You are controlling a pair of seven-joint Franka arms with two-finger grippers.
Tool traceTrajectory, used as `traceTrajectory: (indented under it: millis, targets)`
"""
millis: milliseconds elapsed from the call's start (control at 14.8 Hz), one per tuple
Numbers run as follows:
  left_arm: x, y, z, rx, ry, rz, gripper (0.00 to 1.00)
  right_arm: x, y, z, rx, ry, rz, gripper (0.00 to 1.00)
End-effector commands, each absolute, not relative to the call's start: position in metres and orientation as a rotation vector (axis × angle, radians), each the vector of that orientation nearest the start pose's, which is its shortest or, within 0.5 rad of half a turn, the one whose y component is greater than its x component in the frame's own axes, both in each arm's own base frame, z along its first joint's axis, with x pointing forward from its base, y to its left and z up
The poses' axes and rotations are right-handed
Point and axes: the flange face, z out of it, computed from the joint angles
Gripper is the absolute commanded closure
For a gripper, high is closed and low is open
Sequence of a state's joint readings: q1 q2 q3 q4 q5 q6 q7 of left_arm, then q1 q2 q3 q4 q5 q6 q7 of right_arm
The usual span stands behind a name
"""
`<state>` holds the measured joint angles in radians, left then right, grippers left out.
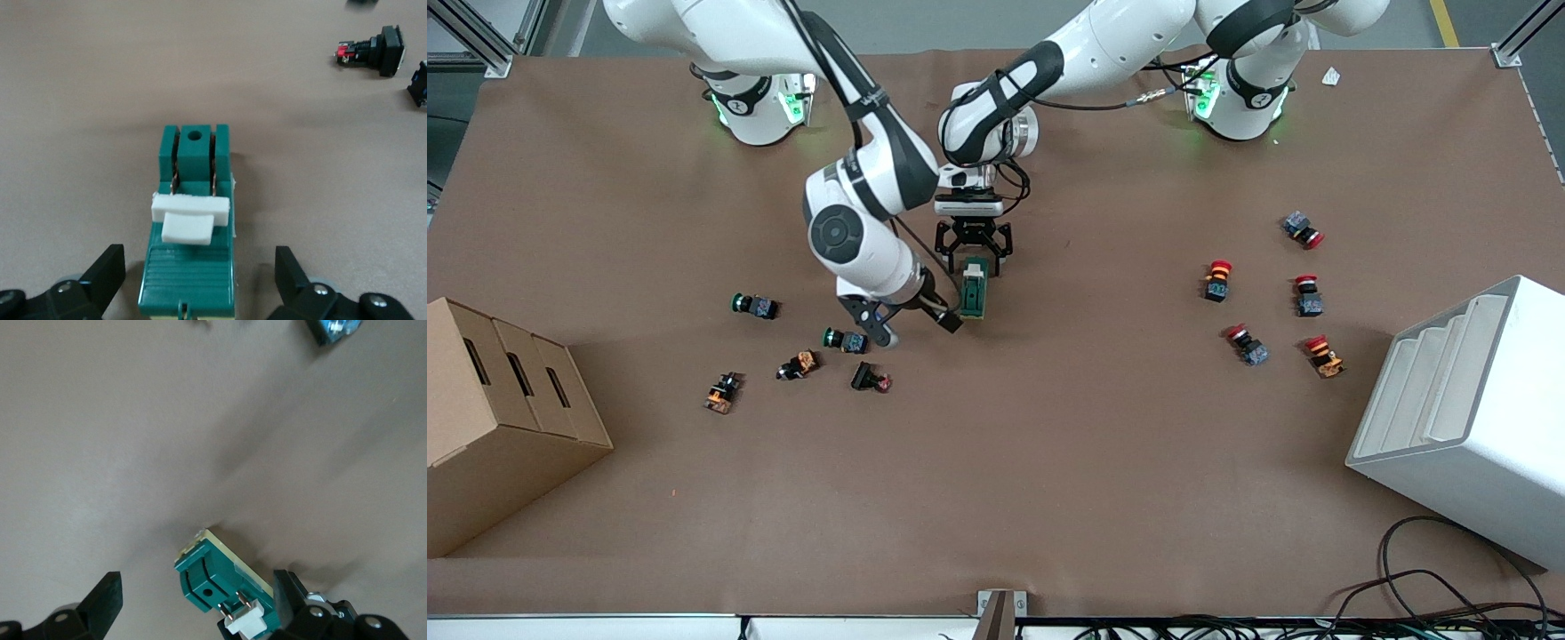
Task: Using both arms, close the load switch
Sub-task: 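Move the right gripper onto the white switch handle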
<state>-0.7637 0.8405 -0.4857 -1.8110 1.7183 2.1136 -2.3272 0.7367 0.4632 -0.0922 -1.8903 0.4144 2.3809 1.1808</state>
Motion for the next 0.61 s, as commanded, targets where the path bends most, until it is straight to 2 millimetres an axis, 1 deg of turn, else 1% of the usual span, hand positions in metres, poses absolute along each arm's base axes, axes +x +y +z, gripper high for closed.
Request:
traceTrajectory:
  millis: [0, 270, 338, 405, 541]
  targets:
    - [0.255, -0.572, 0.106, -2.834, 0.136, -1.371, 0.01, 0.474, 0.399, 0.243, -2.671, 1.196, 0.232, 0.0]
    - [0.256, -0.57, 0.1, -2.826, 0.139, -1.369, 0.01, 0.455, 0.421, 0.221, -2.655, 1.182, 0.204, 0.0]
    - [0.256, -0.57, 0.099, -2.827, 0.138, -1.367, 0.01, 0.452, 0.425, 0.212, -2.648, 1.184, 0.185, 0.0]
    - [0.254, -0.569, 0.096, -2.832, 0.128, -1.361, 0.0, 0.446, 0.431, 0.204, -2.644, 1.186, 0.181, 0.0]
    - [0.251, -0.569, 0.091, -2.856, 0.072, -1.389, 0.0, 0.437, 0.441, 0.193, -2.631, 1.182, 0.163, 0.0]
